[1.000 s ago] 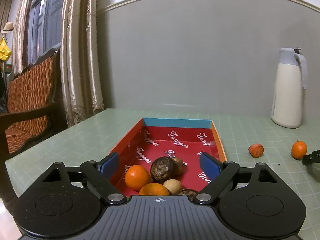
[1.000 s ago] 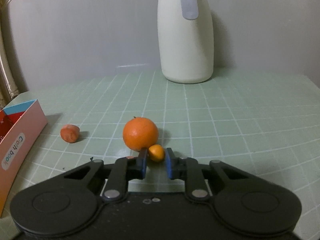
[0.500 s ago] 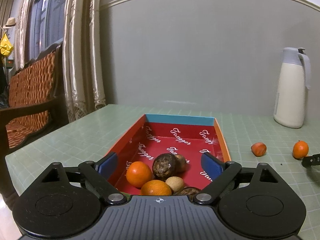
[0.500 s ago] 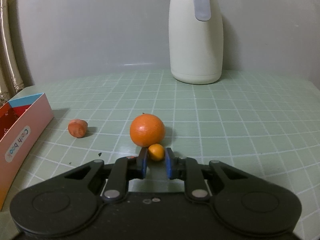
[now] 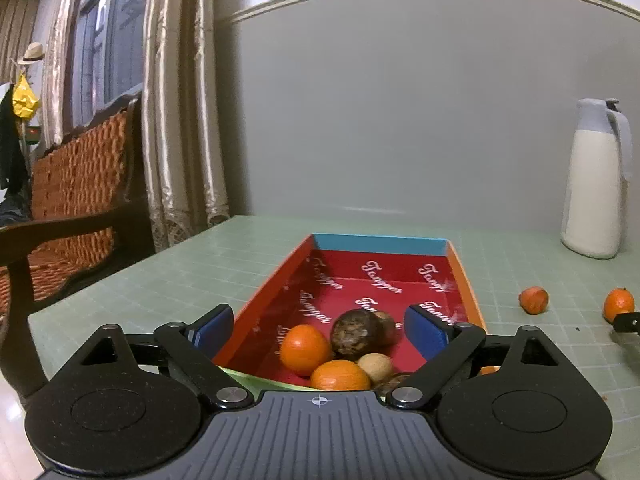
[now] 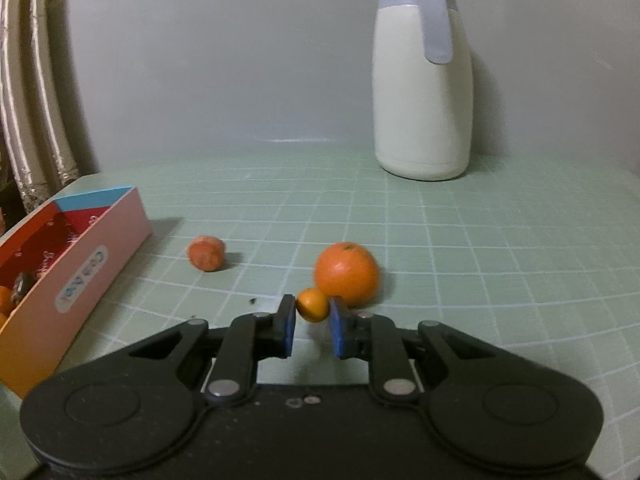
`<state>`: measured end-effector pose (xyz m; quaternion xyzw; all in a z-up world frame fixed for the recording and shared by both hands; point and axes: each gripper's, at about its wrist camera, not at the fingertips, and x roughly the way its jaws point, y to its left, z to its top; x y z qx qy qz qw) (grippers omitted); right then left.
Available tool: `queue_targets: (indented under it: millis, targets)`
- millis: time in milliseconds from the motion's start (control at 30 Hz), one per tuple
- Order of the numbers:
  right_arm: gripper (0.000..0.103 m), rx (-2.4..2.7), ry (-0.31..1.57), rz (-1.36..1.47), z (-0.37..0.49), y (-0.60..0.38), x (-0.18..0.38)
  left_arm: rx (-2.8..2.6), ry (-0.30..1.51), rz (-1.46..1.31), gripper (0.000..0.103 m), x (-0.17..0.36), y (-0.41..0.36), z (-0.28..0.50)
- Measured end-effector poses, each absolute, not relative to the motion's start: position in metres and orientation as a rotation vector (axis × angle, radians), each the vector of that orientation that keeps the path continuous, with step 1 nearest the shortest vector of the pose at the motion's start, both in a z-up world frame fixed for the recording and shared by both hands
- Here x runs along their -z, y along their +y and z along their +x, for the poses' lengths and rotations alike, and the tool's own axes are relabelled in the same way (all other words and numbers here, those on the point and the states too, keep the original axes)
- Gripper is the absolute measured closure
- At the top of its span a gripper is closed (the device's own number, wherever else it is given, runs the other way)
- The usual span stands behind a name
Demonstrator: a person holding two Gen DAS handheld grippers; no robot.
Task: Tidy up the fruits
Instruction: 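Carry the kumquat with the right tool into the box and release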
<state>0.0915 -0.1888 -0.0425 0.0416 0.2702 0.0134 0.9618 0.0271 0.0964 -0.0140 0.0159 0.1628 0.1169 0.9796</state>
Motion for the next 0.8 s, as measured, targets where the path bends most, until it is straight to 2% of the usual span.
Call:
queue_targets:
  millis: [433, 800]
  targets:
    - [0.086, -0.267, 0.38, 0.112, 0.064, -0.132, 0.018, -0.368, 0.297, -0.009, 0.008, 0.012, 0.136, 0.006]
    - [0.086, -0.522, 0.336, 0.065, 0.056, -0.068, 0.011, -0.453, 0.315, -0.026, 0.007, 0.019, 0.168, -0.005]
